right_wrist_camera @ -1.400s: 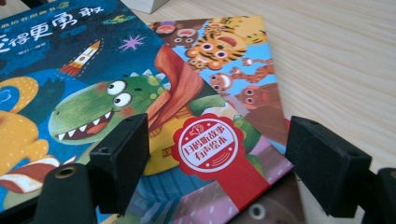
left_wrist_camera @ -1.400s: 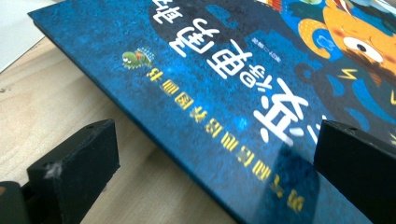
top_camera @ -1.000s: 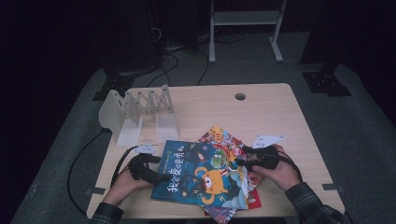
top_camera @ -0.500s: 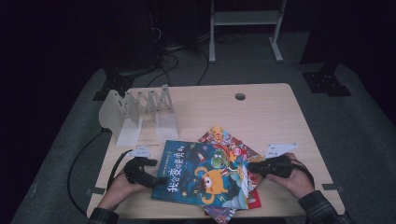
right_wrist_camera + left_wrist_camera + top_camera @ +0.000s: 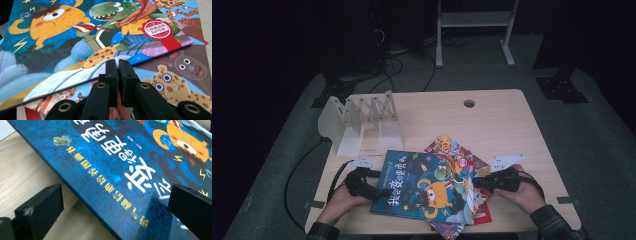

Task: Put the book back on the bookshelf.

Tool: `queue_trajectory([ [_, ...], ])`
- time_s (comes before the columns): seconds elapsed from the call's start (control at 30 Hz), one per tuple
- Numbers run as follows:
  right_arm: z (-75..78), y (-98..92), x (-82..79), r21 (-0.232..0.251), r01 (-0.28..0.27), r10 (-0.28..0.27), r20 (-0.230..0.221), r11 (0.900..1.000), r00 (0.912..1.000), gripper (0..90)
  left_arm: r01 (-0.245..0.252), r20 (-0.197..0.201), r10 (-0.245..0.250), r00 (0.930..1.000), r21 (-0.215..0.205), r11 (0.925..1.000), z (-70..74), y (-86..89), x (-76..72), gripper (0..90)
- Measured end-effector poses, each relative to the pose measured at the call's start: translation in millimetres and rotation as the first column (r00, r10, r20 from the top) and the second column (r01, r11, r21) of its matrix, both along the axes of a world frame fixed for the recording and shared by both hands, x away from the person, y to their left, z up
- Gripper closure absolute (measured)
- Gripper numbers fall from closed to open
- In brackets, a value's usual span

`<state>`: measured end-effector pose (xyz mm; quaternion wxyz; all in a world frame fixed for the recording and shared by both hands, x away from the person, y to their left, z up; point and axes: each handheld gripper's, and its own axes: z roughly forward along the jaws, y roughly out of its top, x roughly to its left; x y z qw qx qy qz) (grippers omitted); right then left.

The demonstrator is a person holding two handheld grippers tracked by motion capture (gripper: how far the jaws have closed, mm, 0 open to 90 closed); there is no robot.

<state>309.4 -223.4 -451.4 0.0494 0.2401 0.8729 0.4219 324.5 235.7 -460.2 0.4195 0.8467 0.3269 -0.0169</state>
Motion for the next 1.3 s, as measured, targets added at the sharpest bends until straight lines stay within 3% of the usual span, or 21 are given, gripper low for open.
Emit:
queue_trajectory([
  [0.57, 1.5, 15.7, 0.4, -0.021, -0.034, 0.034, 0.021, 0.999, 0.9992, 85.0, -0.02, -0.06, 0.018, 0.998, -0.031, 0.9993, -4.8, 3.1, 7.5, 0.0],
  [0.73, 2.1, 18.8, -0.4, -0.031, -0.043, 0.044, 0.033, 0.999, 0.9985, 84.1, -0.019, -0.107, 0.016, 0.9941, -0.033, 0.9993, -6.4, 1.6, 9.1, 0.0],
  [1.03, 2.3, 20.7, 0.1, -0.033, -0.045, 0.046, 0.035, 0.998, 0.9984, 82.0, -0.017, -0.145, 0.01, 0.9894, -0.051, 0.9986, -9.1, 0.8, 12.8, 0.0],
  [1.3, 2.7, 21.8, 1.0, -0.034, -0.042, 0.043, 0.018, 0.999, 0.9989, 80.3, -0.014, -0.169, 0.013, 0.9855, -0.008, 0.9999, -2.0, -2.8, 14.7, 0.0],
])
